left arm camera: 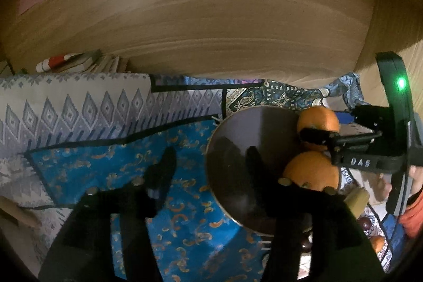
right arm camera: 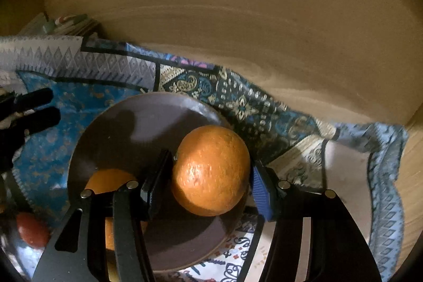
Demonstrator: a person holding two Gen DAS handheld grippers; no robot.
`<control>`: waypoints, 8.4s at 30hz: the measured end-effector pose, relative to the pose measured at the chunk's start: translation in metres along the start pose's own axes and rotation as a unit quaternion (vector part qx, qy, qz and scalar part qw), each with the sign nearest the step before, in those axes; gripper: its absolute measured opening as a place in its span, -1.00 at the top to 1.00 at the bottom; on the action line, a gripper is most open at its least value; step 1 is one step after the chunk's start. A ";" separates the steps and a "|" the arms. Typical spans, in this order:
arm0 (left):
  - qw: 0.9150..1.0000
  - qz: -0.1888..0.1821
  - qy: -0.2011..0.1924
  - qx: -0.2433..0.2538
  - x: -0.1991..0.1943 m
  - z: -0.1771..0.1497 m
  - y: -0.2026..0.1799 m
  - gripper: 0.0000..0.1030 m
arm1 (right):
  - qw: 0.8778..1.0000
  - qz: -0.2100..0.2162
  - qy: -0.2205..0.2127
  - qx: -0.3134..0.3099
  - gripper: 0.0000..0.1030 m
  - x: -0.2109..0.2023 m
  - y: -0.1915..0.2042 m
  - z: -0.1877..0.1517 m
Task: Organize fruits
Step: 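Carry both oranges onto the dark plate and open both tools, then grasp the red tomato with the left tool while the right tool grasps the green cylinder, then lift the green cylinder upright with the right tool, then lower the green cylinder onto the dark plate and open the right tool, then lower the red tomato onto the dark plate and open the left tool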
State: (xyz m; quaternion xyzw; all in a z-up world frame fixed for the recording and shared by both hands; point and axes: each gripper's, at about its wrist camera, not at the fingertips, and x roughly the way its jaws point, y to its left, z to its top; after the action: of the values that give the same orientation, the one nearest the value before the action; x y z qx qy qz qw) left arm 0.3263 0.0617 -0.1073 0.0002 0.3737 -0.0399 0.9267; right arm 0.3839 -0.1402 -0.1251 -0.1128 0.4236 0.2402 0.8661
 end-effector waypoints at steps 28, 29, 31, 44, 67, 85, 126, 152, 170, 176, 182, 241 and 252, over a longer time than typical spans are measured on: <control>0.999 0.012 -0.032 -0.002 -0.077 -0.049 -0.007 -0.68 | 0.994 -0.045 -0.080 -0.056 -0.45 -0.097 0.054 -0.053; 0.999 0.011 -0.030 -0.001 -0.079 -0.054 -0.009 -0.69 | 0.994 -0.047 -0.082 -0.057 -0.49 -0.100 0.057 -0.057; 1.000 0.010 -0.026 0.001 -0.083 -0.063 -0.012 -0.69 | 0.994 -0.046 -0.083 -0.052 -0.56 -0.106 0.060 -0.069; 1.000 -0.006 0.018 0.015 -0.086 -0.125 -0.028 -0.75 | 0.998 -0.026 -0.059 -0.025 -0.56 -0.109 0.079 -0.128; 0.998 -0.038 0.050 0.003 -0.062 -0.139 -0.024 0.05 | 0.999 0.044 0.010 -0.004 -0.03 -0.082 0.092 -0.125; 0.999 -0.047 0.011 0.013 -0.115 -0.177 -0.005 0.05 | 0.999 0.033 0.040 0.004 0.27 -0.081 0.105 -0.123; 0.999 -0.034 -0.009 0.021 -0.118 -0.176 -0.008 0.05 | 0.994 0.031 0.088 -0.050 0.26 -0.105 0.133 -0.146; 0.999 -0.017 -0.027 0.012 -0.127 -0.155 -0.002 0.05 | 0.999 0.021 -0.008 -0.027 0.37 -0.130 0.121 -0.117; 0.999 0.003 -0.054 -0.005 -0.119 -0.103 -0.002 0.05 | 0.996 0.050 -0.070 -0.017 0.40 -0.141 0.094 -0.082; 0.998 0.006 -0.058 -0.005 -0.109 -0.083 -0.005 0.05 | 0.995 0.053 -0.086 -0.024 0.40 -0.140 0.089 -0.064; 0.998 0.010 -0.058 0.000 -0.097 -0.065 -0.007 0.05 | 0.994 0.060 -0.092 -0.027 0.40 -0.129 0.086 -0.046; 0.999 0.002 0.017 0.049 0.025 -0.005 -0.039 -0.64 | 0.998 0.008 -0.055 0.007 0.05 -0.076 0.018 -0.020; 0.998 -0.011 0.024 0.056 -0.015 -0.037 -0.040 -0.78 | 0.998 0.000 -0.054 0.017 -0.09 -0.101 0.013 -0.061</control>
State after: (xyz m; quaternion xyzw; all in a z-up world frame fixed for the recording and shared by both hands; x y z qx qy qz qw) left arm 0.2869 0.0237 -0.1222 0.0494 0.3931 -0.0710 0.9154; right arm 0.2826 -0.1857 -0.0830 -0.0851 0.3798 0.2388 0.8897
